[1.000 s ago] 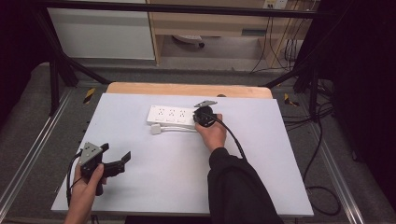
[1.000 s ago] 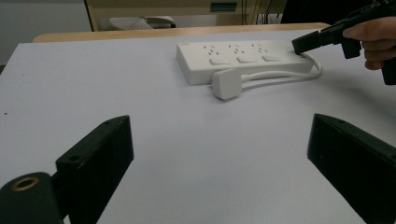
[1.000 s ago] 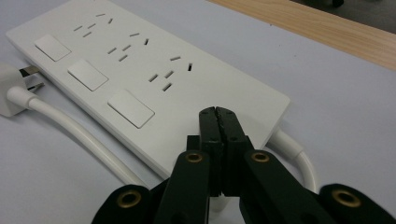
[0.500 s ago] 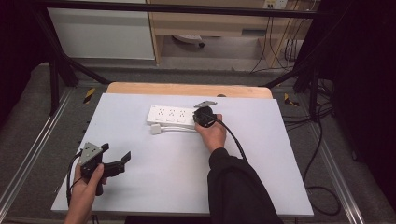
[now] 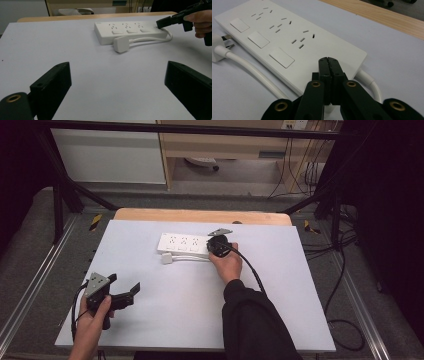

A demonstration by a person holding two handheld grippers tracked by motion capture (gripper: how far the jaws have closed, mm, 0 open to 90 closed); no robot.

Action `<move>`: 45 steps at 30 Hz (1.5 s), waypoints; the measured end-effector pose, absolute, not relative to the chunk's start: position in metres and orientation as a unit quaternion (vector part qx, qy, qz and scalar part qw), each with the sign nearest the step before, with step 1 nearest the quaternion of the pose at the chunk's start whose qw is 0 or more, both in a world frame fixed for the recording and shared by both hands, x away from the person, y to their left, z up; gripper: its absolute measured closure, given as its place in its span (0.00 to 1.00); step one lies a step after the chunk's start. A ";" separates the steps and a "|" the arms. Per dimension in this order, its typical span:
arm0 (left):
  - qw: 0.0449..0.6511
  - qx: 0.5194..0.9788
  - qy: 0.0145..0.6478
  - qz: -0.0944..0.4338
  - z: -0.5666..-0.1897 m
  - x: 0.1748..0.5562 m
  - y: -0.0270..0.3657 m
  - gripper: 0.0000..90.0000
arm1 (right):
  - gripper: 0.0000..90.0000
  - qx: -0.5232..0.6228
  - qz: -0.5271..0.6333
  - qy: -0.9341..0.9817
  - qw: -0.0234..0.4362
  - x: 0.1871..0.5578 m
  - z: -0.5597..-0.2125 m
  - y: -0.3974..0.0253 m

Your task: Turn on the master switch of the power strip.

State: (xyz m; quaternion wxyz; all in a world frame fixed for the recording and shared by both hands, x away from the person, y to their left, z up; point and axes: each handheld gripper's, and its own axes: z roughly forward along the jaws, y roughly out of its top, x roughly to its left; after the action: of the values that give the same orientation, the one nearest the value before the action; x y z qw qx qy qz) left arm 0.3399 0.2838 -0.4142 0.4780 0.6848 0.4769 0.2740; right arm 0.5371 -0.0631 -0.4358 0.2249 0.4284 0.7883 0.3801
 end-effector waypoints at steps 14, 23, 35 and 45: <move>0.476 0.687 0.477 0.273 -0.414 0.340 0.283 0.08 | 1.00 0.427 0.388 0.783 0.231 0.535 -0.438 -0.064; 0.477 0.687 0.477 0.272 -0.415 0.340 0.283 0.08 | 1.00 0.426 0.390 0.782 0.234 0.534 -0.440 -0.064; 0.477 0.687 0.476 0.271 -0.415 0.340 0.283 0.08 | 1.00 0.425 0.392 0.781 0.236 0.534 -0.440 -0.064; 0.476 0.688 0.476 0.271 -0.415 0.340 0.283 0.08 | 1.00 0.424 0.392 0.781 0.237 0.534 -0.441 -0.064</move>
State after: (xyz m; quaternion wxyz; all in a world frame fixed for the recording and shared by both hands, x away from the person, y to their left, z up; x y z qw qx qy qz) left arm 0.3399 0.2825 -0.4150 0.4761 0.6879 0.4761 0.2711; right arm 0.5336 -0.0638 -0.4407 0.2375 0.4243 0.7810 0.3920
